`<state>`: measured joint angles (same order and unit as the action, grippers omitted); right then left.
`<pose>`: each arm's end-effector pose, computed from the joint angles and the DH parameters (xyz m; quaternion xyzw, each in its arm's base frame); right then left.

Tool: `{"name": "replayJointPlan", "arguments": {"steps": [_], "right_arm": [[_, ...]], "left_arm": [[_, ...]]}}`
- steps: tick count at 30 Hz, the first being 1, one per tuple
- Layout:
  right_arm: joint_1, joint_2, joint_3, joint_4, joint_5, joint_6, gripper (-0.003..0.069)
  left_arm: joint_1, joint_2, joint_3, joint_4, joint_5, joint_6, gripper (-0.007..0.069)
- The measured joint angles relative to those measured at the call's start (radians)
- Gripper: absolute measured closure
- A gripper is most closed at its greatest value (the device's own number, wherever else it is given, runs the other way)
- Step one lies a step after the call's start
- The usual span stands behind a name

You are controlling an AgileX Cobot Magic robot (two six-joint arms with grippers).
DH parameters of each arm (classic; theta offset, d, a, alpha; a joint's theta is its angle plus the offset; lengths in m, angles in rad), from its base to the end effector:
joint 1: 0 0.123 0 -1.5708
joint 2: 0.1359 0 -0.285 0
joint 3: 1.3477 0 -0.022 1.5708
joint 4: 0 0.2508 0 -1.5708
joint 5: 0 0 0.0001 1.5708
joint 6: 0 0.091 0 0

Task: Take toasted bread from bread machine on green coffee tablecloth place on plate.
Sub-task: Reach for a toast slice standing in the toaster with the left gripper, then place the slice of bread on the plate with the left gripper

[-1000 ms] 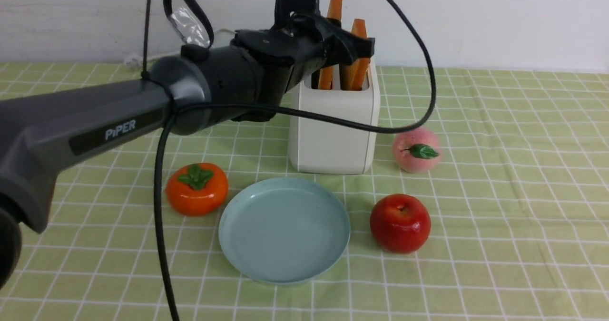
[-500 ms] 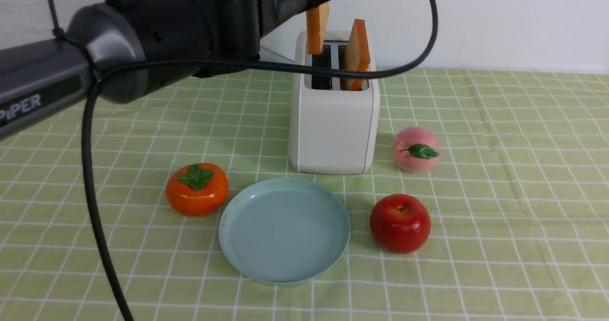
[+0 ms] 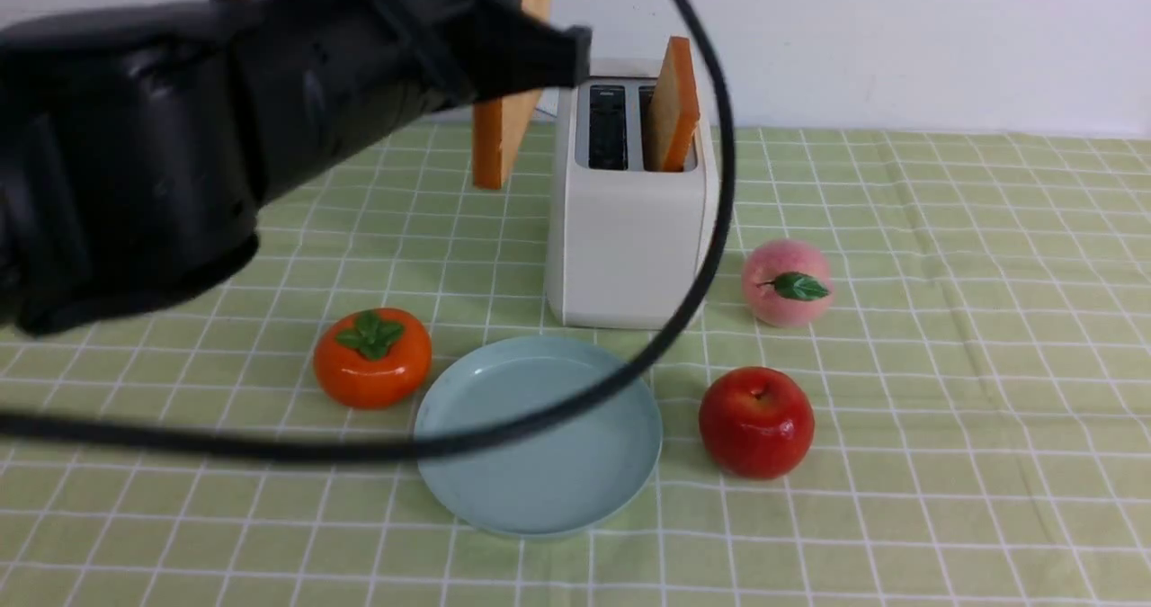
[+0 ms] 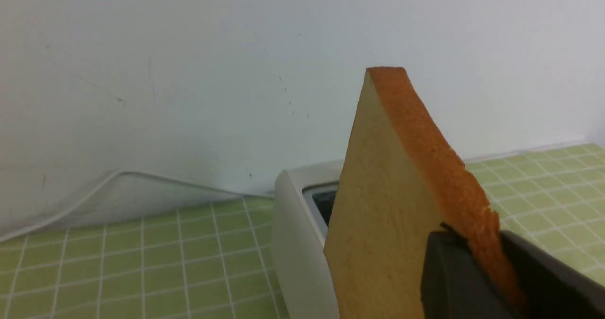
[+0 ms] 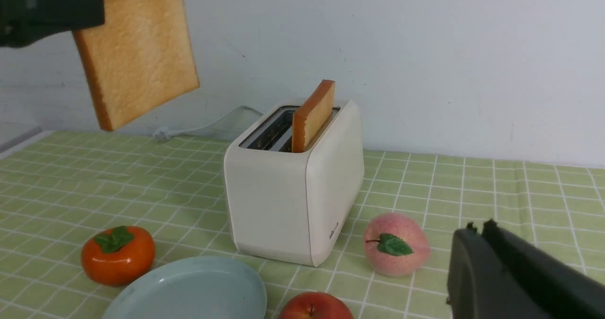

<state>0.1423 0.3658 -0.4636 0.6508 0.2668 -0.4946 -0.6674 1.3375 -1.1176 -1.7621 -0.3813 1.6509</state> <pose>0.0795 0.0261 0.3251 -0.0570 0.7149 0.1542 0.6796 0.2614 -0.1638 0.3777 0.0915 0.7669 -0.1057 0.6264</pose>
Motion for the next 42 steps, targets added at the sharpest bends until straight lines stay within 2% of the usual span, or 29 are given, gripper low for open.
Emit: {"name": "replayJointPlan", "arguments": {"steps": [3,8,17,21,31,38,42], "right_arm": [[0.0,0.0,0.0,0.001,0.013,-0.016,0.0645],[0.0,0.0,0.0,0.005,0.019,-0.019,0.0649],[0.0,0.0,0.0,0.01,0.026,-0.019,0.0652],[0.0,0.0,0.0,0.011,0.028,-0.019,0.0652],[0.0,0.0,0.0,0.012,0.034,-0.019,0.0652],[0.0,0.0,0.0,0.012,0.034,-0.019,0.065],[0.0,0.0,0.0,0.012,0.04,-0.019,0.0647]], "left_arm": [[-0.02,-0.064,0.178,0.001,0.076,0.002,0.055],[-0.026,-0.008,0.307,0.015,0.195,0.04,0.055],[-0.026,0.191,0.27,0.098,0.095,0.054,0.055],[-0.026,0.226,0.247,0.125,0.03,0.054,0.055],[-0.026,0.251,0.21,0.208,0.007,0.047,0.0552],[-0.026,0.26,0.195,0.3,0.012,-0.009,0.0552],[-0.026,0.314,0.194,0.382,-0.023,-0.089,0.0554]]}}
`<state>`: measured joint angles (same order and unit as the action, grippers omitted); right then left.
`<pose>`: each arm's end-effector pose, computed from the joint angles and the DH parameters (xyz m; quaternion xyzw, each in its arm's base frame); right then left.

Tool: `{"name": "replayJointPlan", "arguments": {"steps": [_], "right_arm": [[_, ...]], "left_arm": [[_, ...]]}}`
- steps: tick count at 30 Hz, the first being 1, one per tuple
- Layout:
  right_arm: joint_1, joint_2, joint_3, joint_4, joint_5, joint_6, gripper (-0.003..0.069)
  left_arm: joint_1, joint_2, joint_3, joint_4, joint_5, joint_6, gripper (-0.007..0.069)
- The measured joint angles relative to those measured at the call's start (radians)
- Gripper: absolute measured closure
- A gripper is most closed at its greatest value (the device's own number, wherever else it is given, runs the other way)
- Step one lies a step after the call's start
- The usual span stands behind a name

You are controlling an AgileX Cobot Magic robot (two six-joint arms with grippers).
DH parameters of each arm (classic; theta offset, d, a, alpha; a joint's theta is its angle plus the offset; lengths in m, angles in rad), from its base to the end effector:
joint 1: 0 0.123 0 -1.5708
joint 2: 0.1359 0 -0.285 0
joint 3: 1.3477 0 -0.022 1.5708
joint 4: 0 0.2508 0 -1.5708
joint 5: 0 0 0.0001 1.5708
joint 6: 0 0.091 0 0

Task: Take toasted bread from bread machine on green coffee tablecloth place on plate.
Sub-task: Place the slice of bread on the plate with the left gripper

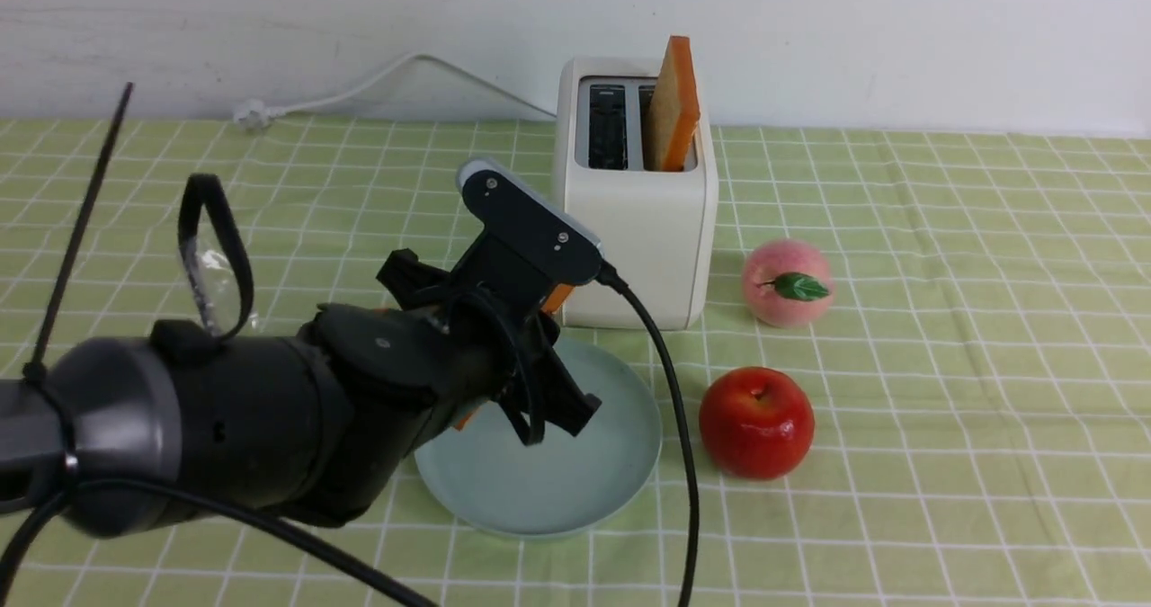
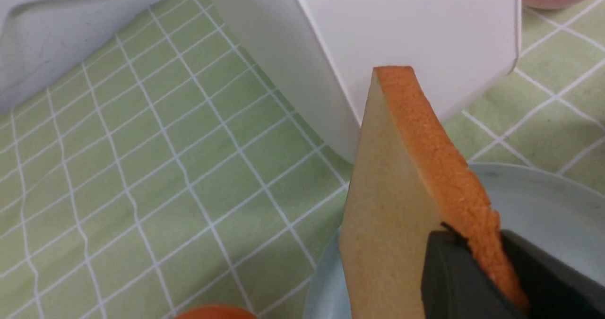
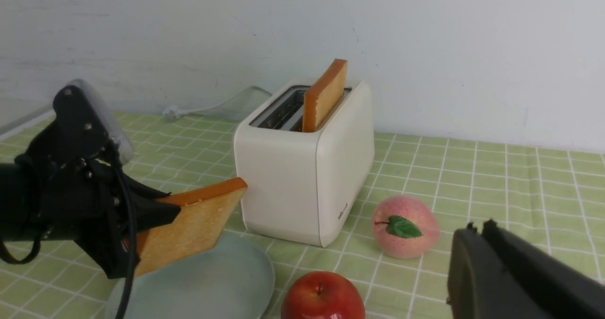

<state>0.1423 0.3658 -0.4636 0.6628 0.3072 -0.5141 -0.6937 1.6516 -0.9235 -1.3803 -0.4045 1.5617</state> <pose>0.0786 0.0284 0.3224 -0.0701 0.7243 0.1586 0.6674 0.2889 -0.1946 0.2244 0.2837 0.8152 0.0506 0.5025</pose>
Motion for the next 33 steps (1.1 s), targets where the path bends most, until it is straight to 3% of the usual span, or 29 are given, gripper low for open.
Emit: {"name": "replayJointPlan", "arguments": {"steps": [9,13,17,19,21,26,33], "right_arm": [[0.0,0.0,0.0,0.0,0.001,0.0,0.0647],[0.0,0.0,0.0,0.0,0.001,0.0,0.0645],[0.0,0.0,0.0,0.0,0.001,0.0,0.0644],[0.0,0.0,0.0,0.0,0.002,-0.003,0.0644],[0.0,0.0,0.0,0.0,0.003,-0.013,0.0644],[0.0,0.0,0.0,0.0,0.004,-0.022,0.0645],[0.0,0.0,0.0,0.003,0.04,-0.025,0.0645]], "left_arm": [[0.001,0.027,-0.001,0.012,0.039,-0.053,0.0554],[0.001,0.027,-0.004,-0.03,0.088,-0.053,0.0509],[0.001,0.024,-0.004,-0.108,0.116,-0.054,0.0348],[0.001,0.019,-0.004,-0.132,0.126,-0.054,0.0306],[0.001,-0.013,-0.004,-0.177,0.16,-0.046,0.0196],[0.001,-0.126,-0.004,-0.219,0.237,-0.038,0.0069],[0.001,-0.323,-0.004,-0.339,0.232,-0.036,0.006]]}}
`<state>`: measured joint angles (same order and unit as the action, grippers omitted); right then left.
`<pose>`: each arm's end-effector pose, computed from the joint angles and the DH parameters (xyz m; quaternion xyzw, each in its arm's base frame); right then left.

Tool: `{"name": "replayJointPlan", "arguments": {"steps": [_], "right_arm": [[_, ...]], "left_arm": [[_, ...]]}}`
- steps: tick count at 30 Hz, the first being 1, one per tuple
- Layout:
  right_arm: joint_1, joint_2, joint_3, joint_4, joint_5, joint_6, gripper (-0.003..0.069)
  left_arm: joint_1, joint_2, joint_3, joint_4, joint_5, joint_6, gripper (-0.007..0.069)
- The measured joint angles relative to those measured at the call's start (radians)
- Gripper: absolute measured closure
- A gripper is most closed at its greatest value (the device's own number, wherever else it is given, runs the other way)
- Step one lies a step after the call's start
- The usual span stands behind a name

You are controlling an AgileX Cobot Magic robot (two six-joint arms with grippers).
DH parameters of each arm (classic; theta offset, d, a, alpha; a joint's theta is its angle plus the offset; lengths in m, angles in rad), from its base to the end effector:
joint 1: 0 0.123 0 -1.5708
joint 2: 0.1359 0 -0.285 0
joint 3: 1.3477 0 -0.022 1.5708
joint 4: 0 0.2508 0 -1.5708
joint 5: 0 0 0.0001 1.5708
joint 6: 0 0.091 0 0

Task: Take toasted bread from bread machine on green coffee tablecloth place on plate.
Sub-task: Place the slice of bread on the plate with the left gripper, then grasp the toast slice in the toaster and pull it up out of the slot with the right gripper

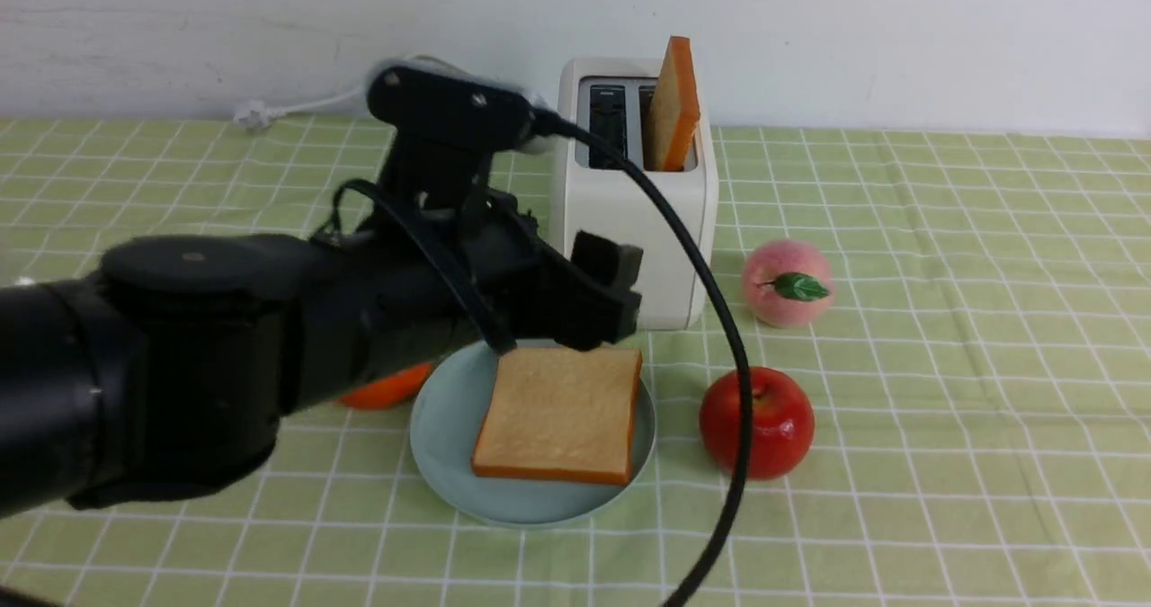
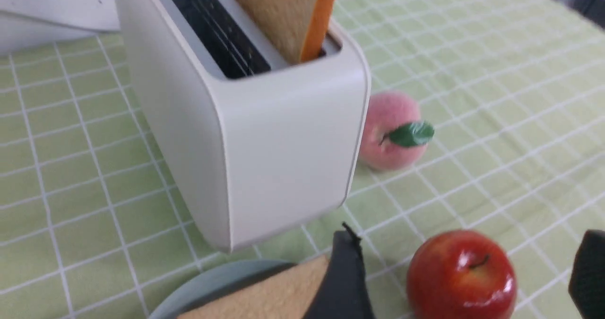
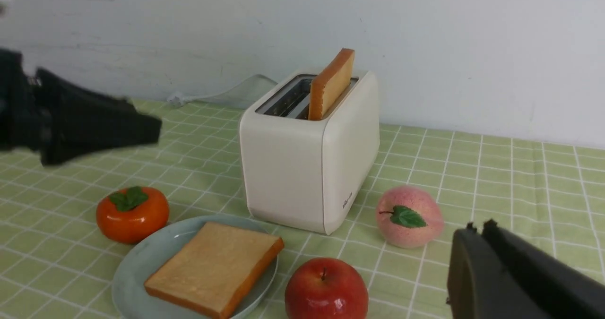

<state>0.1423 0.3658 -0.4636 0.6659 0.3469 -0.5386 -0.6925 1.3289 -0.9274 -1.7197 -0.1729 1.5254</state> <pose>0.0776 0.0305 0.3196 -0.0875 0.7330 0.1577 0.6559 0.2405 -0.1795 0.3199 0.1519 0.8008 -0.1844 0.5492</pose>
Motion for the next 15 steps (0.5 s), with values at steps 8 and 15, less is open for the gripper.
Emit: {"name": "replayJointPlan", "arguments": {"steps": [8,15], "right_arm": [[0.0,0.023,-0.053,-0.004,0.078,-0.008,0.0645],[0.0,0.237,-0.221,0.01,0.181,-0.027,0.0644]], "left_arm": [[0.0,-0.366,0.152,-0.023,-0.026,-0.031,0.0524],[0.0,-0.732,0.418,-0.024,0.016,-0.05,0.0638]]}}
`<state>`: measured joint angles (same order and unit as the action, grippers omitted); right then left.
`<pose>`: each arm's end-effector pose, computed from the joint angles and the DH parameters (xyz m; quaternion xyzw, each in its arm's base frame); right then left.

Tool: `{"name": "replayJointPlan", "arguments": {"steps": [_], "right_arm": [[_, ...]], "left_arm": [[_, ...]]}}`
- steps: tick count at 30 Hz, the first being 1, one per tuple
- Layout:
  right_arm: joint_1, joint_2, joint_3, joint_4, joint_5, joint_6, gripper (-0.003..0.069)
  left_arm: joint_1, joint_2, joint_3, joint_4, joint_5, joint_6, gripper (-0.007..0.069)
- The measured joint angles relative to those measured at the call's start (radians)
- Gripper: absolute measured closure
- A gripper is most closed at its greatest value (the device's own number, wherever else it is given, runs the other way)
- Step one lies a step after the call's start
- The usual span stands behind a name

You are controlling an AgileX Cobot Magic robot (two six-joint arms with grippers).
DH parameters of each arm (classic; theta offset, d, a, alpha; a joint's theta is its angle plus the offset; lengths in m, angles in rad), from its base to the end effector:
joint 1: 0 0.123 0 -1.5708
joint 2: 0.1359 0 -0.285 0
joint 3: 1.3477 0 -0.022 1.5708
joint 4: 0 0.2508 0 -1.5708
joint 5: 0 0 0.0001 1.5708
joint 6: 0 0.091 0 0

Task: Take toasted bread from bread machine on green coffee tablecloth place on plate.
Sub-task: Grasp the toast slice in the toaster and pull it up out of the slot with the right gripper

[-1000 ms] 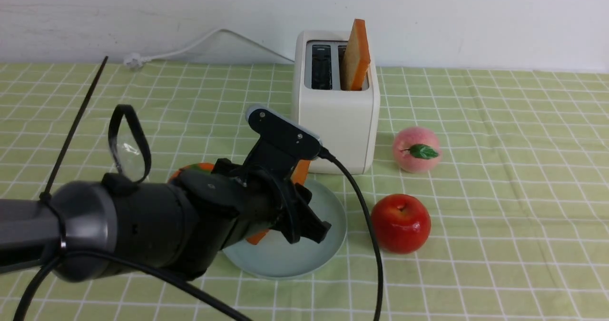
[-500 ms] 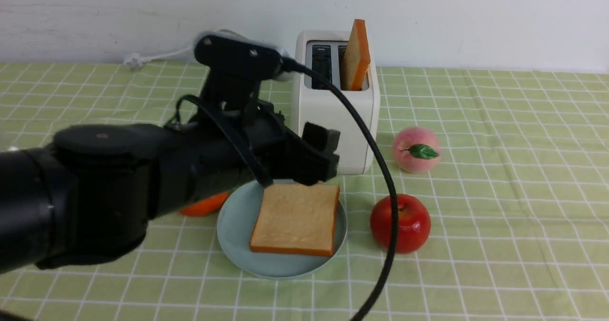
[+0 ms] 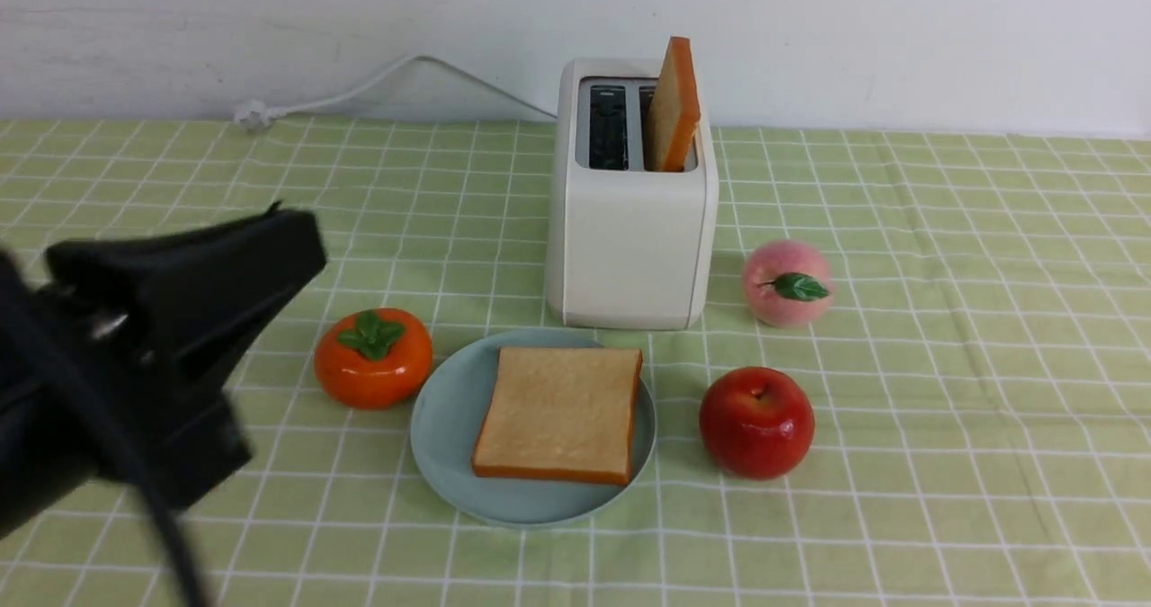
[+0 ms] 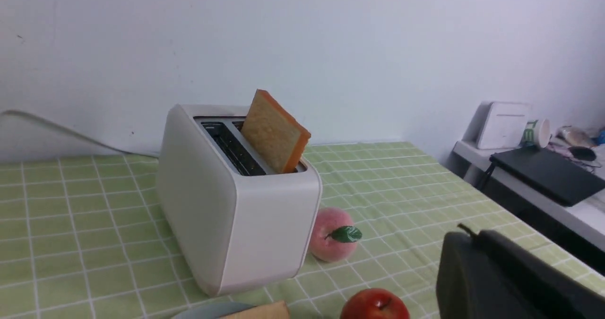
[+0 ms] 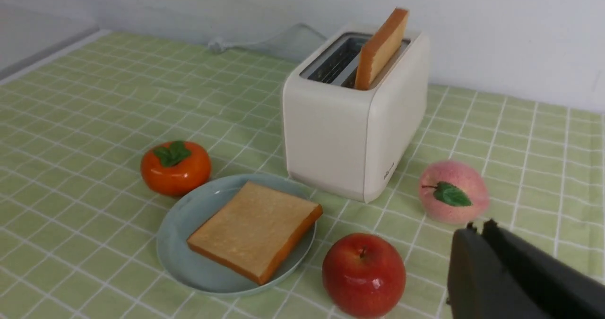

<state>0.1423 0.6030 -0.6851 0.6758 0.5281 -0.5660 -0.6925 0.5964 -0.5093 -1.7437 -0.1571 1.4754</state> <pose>0.1111 0.0449 0.3568 -0.1374 0.7760 0.1807 0.5885 0.1080 -0.0715 0.3331 0.0970 0.7099 -0.2729 0.6420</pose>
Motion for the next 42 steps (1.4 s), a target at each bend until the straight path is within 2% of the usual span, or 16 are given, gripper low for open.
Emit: {"name": "replayJointPlan", "arguments": {"steps": [7,12,16,18,20,24,27,31,36,39,42], "right_arm": [[0.0,0.282,-0.166,0.041,0.08,-0.017,0.0644],[0.084,0.508,-0.303,0.054,0.088,-0.05,0.0644],[0.181,0.63,-0.397,0.035,0.016,-0.054,0.0644],[0.232,0.715,-0.449,0.021,-0.077,-0.054,0.0638],[0.242,0.749,-0.468,0.02,-0.113,-0.054,0.0632],[0.249,0.899,-0.543,0.02,-0.261,-0.054,0.0555],[0.249,0.991,-0.604,0.034,-0.321,-0.054,0.0459],[0.249,1.108,-0.692,0.071,-0.384,-0.054,0.0275],[0.249,1.225,-0.78,0.116,-0.477,-0.054,0.0084],[0.249,1.283,-0.813,0.139,-0.528,-0.054,0.0058],[0.249,1.328,-0.836,0.151,-0.558,-0.054,0.0085]], "left_arm": [[0.0,-0.336,0.216,0.0,0.003,-0.003,0.0638],[0.0,-0.525,0.296,0.0,0.004,-0.005,0.0638],[0.0,-0.58,0.32,-0.001,0.002,-0.005,0.0638],[0.0,-0.585,0.322,-0.001,0.001,-0.005,0.0638],[0.0,-0.585,0.322,-0.001,0.001,-0.005,0.0638],[0.0,-0.585,0.322,-0.001,0.0,-0.005,0.0638],[0.0,-0.585,0.322,-0.002,-0.002,-0.005,0.0638],[0.0,-0.585,0.322,-0.002,-0.003,-0.005,0.0638],[0.0,-0.585,0.323,-0.002,-0.005,-0.005,0.0638],[0.0,-0.585,0.323,-0.002,-0.005,-0.005,0.0638],[0.0,-0.585,0.325,-0.002,-0.005,-0.005,0.0638]]}}
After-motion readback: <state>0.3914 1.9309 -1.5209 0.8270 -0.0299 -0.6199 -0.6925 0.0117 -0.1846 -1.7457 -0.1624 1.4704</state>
